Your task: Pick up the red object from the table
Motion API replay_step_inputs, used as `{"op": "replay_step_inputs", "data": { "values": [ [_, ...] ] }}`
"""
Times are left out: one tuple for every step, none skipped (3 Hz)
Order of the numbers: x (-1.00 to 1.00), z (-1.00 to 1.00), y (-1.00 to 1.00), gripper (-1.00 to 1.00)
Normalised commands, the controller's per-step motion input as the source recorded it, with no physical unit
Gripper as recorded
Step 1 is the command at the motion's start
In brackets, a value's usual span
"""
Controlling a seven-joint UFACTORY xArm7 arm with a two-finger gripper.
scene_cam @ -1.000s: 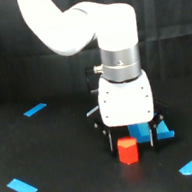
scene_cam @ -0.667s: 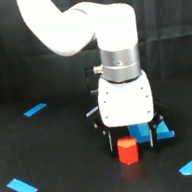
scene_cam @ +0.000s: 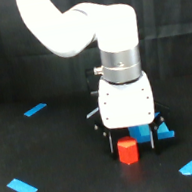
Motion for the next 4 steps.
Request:
{"op": "replay_step_inputs", "data": {
  "values": [
    [0.05,-0.22,-0.02,-0.18],
    [0.02,-0.23,-0.03,-0.59],
    [0.00,-0.20,0.15,-0.95],
    [0.15,-0.11,0.07,-0.98]
  ]
}}
